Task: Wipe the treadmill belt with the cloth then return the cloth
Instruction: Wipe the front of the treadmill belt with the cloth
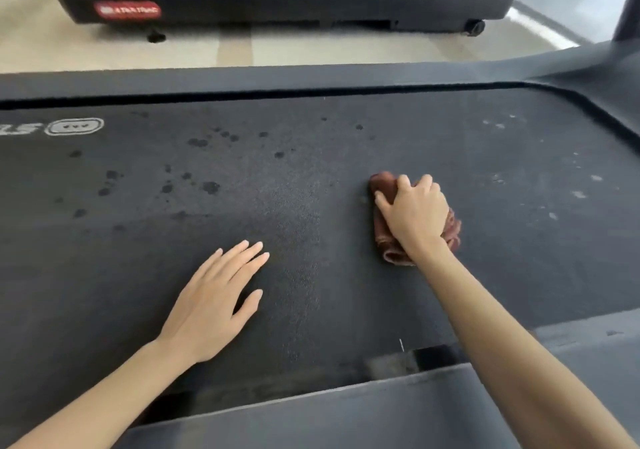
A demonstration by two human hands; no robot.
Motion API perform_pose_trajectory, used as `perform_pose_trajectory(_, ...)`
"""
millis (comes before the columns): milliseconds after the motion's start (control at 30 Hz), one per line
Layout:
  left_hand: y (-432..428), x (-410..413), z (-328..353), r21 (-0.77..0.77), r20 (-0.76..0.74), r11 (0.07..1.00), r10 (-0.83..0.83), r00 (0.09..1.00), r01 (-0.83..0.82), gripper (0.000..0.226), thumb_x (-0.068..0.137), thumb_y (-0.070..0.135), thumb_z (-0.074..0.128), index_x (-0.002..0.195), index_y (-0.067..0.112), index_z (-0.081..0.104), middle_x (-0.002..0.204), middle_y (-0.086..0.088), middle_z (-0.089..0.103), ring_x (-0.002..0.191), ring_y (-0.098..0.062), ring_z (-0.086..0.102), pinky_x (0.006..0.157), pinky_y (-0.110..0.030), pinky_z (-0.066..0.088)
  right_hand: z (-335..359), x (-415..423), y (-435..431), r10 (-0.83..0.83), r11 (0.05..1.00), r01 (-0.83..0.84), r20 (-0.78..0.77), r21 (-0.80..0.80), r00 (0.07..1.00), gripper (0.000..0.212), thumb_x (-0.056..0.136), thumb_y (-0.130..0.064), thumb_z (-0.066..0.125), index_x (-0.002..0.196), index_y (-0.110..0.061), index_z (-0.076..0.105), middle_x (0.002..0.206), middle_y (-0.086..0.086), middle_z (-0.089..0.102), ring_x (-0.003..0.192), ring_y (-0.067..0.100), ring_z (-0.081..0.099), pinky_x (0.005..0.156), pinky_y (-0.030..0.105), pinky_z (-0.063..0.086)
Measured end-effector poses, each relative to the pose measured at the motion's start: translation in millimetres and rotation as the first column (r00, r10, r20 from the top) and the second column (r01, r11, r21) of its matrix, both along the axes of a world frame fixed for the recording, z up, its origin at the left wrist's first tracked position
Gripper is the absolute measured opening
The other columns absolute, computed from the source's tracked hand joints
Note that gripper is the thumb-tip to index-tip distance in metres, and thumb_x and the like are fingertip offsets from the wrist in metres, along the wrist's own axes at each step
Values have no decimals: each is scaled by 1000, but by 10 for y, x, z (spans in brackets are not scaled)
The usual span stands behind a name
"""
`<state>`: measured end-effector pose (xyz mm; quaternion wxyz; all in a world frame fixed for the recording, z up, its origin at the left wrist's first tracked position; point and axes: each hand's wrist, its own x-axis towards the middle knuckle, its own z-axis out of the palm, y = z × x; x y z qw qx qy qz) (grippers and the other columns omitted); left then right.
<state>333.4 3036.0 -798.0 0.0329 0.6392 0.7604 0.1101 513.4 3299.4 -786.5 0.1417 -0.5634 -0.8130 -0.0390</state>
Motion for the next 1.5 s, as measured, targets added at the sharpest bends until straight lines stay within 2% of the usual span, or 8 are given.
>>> perform_pose_trajectory(167,-29,26,6,-11,-19,1000,25,1000,-25,58,92,46,24,141,19,39,148,7,34,139,-8,20,115,-29,9,7,-672,-991,454,891,-454,-12,-6,891,44,90,-54,45,108,-16,58,103,9,52,93,27,47,76,35,35)
perform_pose_trajectory(300,-59,45,-10,14,2,999,40,999,-40,62,93,51,18,139,17,42,147,6,36,139,-8,23,115,-28,11,-34,-141,-1151,611,791,-612,16,24,791,45,83,-59,45,104,-23,64,100,6,56,87,27,52,71,37,40)
perform_pose_trajectory(600,-24,40,-45,39,3,999,37,999,-37,59,91,47,26,135,15,47,144,4,41,137,-12,30,114,-33,18,20,272,-38,-62,998,61,27,28,998,47,89,-52,49,110,-11,60,106,17,54,98,34,48,81,39,35)
perform_pose_trajectory(767,-30,28,-24,-13,-4,1000,18,1000,-18,71,94,55,9,134,12,48,143,0,43,135,-16,33,113,-34,18,-36,-32,-892,252,967,-250,-36,41,967,41,87,-51,49,102,-15,61,96,10,54,86,28,49,73,36,38)
perform_pose_trajectory(933,134,108,9,-22,30,999,-42,999,42,63,90,51,24,138,15,43,147,2,37,139,-14,25,114,-38,15,-100,639,-1144,540,835,-542,52,93,840,43,81,-61,49,104,-27,61,93,4,56,79,26,51,65,35,41)
perform_pose_trajectory(1033,424,245,34,-31,35,988,-153,988,154,63,90,50,22,142,18,37,149,5,33,140,-10,20,116,-36,12,-19,1044,-614,135,988,-142,106,61,985,44,84,-60,52,110,-25,62,99,8,56,89,33,54,73,40,43)
perform_pose_trajectory(1167,733,425,0,-45,15,980,-195,981,196,70,86,54,10,145,22,29,153,6,24,143,-13,10,117,-45,6,112,890,-174,-369,925,378,163,-32,915,49,92,-52,44,120,-13,51,117,18,51,105,36,47,85,42,36)
perform_pose_trajectory(1500,920,752,8,-49,24,964,-262,965,263,69,83,54,24,134,15,49,143,-8,44,135,-35,33,106,-61,27,24,1256,-1008,128,983,-155,240,95,962,47,83,-58,42,115,-27,56,99,5,59,81,28,56,64,34,45)
